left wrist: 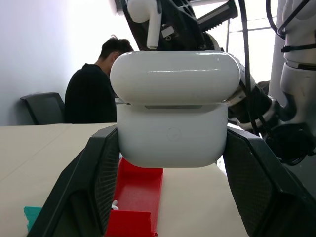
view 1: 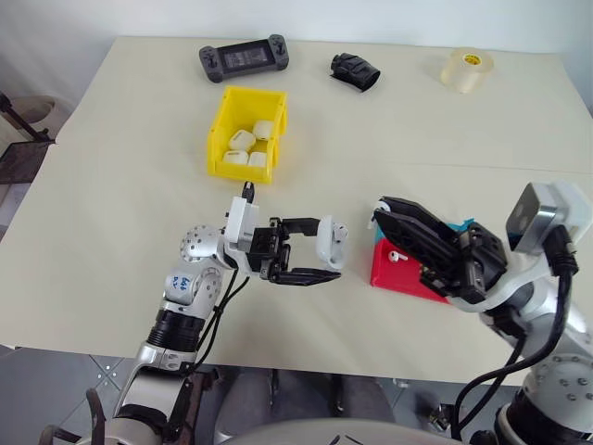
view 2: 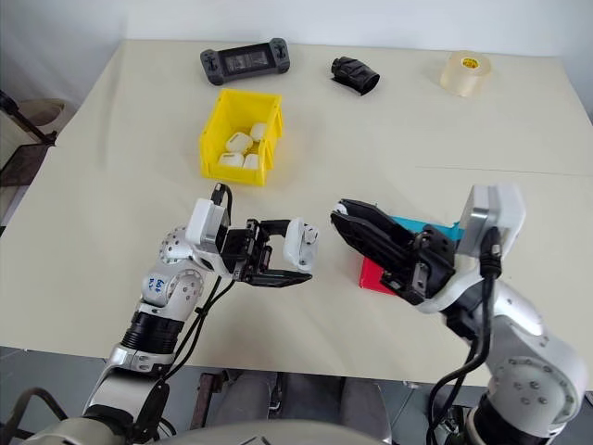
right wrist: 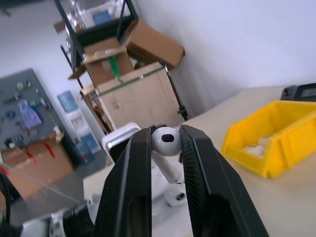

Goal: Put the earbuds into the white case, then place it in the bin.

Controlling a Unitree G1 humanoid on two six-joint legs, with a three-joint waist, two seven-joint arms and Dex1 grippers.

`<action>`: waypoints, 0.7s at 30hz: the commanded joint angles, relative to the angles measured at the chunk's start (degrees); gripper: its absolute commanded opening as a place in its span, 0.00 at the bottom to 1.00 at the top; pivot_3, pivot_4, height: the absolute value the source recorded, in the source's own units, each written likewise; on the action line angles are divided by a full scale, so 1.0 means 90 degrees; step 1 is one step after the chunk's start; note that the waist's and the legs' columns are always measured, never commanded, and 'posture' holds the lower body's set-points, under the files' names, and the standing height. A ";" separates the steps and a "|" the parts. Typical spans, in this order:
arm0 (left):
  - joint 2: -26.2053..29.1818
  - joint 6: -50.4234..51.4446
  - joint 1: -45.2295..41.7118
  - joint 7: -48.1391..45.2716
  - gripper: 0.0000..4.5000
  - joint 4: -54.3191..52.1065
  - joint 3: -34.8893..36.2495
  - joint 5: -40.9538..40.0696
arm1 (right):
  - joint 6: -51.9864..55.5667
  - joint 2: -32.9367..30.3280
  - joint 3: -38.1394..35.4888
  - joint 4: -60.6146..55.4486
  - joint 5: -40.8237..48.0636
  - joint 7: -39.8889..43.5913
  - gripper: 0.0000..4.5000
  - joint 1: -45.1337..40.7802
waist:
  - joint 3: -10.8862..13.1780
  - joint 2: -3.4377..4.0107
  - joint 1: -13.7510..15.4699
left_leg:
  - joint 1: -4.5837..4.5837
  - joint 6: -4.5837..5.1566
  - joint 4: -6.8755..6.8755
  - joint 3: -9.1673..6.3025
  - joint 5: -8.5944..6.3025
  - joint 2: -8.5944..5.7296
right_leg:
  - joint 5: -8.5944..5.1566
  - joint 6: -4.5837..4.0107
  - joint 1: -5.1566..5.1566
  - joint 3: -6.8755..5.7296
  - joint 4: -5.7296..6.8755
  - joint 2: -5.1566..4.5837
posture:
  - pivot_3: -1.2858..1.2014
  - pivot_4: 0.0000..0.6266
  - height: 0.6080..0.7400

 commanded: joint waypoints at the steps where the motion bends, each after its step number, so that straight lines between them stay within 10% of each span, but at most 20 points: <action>1: -0.0090 0.0127 -0.0196 0.0062 0.62 -0.0077 0.0112 -0.0173 | -0.0518 -0.0101 0.0383 -0.0263 0.0028 -0.0139 0.10 0.0134 | 0.0000 0.0000 -0.0013 | 0.0000 0.0001 0.0000 0.0000 0.0000 0.0000 | 0.0000 0.0000 0.0000 0.0000 0.0000 0.0000 | 0.52 0.24 1.00; 21: -0.0243 0.0447 -0.0344 0.0163 0.62 -0.0282 0.0179 -0.0202 | -0.1699 -0.1035 0.1549 0.0356 -0.0496 0.0235 0.10 0.0508 | 0.0000 0.0000 -0.0108 | 0.0001 0.0001 -0.0003 -0.0002 0.0001 0.0001 | 0.0000 0.0000 0.0000 -0.0002 -0.0001 0.0005 | 0.52 0.24 1.00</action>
